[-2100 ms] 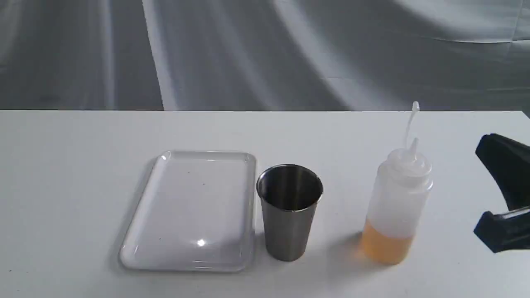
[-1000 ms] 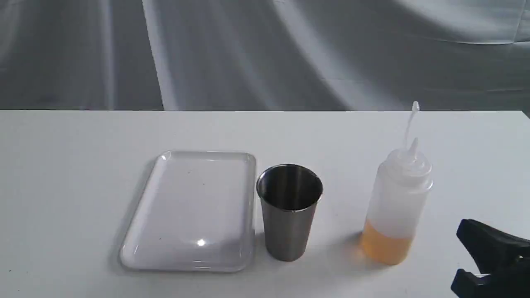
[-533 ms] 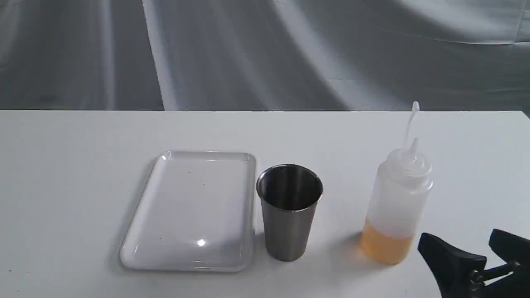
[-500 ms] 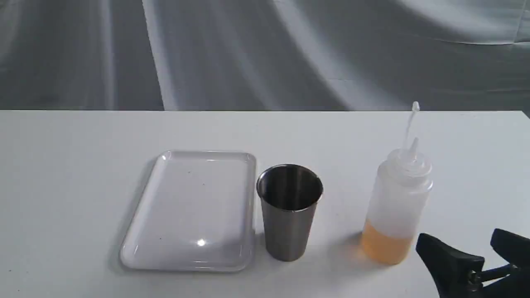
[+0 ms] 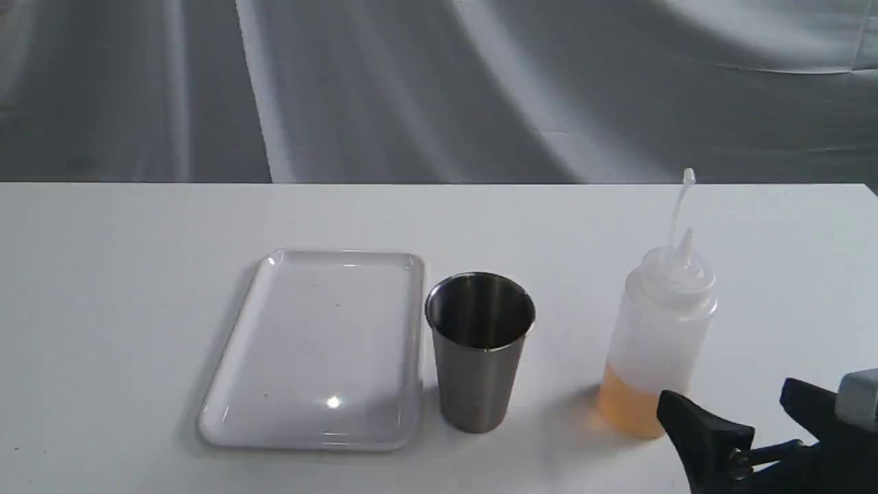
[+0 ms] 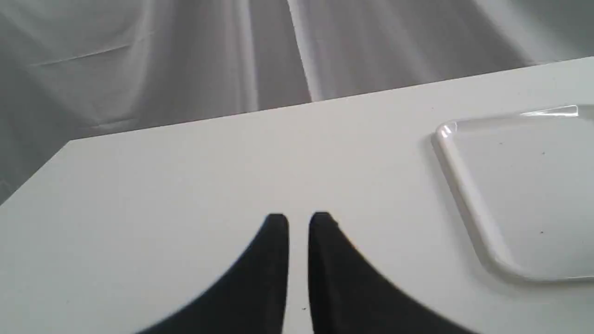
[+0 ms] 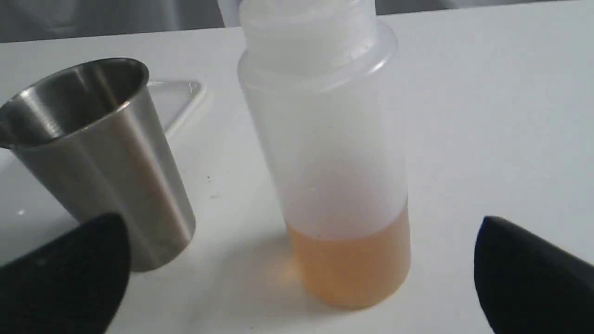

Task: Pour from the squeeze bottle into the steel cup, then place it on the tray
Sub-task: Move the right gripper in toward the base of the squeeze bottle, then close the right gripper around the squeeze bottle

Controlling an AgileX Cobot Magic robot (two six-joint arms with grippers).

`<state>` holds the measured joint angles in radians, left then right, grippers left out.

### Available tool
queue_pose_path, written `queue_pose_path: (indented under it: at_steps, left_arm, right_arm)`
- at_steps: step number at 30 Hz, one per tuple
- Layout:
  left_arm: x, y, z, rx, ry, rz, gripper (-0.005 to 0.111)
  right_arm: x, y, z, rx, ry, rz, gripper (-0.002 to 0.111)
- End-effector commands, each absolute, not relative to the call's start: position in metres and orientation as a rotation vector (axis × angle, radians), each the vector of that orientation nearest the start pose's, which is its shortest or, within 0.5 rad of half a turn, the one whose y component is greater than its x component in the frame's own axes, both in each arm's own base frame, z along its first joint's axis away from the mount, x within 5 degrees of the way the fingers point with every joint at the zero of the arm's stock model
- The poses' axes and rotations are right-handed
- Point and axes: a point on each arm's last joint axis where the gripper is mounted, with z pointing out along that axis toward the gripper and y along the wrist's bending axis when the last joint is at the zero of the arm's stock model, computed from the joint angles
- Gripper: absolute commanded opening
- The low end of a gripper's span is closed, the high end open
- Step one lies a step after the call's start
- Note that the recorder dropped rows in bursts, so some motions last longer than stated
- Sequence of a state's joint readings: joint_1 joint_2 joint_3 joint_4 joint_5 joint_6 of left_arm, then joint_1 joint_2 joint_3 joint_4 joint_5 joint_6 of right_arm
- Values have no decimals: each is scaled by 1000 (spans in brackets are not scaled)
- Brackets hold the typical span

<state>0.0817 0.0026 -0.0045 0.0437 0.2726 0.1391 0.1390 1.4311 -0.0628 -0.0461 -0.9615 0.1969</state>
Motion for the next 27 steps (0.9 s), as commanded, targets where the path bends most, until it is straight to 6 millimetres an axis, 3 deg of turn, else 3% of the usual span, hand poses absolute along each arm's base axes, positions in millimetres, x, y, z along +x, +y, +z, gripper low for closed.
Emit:
queue_pose_path:
  at_steps: [1, 8, 17, 27]
  left_arm:
    - [55, 6, 189, 77, 1752, 201, 8]
    - [55, 6, 189, 77, 1752, 201, 8]
    - [55, 6, 189, 77, 1752, 201, 8]
    - [55, 6, 189, 77, 1752, 201, 8]
  right_arm:
    - [187, 31, 139, -49, 1882, 230, 105]
    - [208, 38, 125, -145, 1928, 220, 105]
    - [222, 34, 117, -129, 1907, 141, 105]
    - [242, 38, 94, -173, 1923, 127, 105]
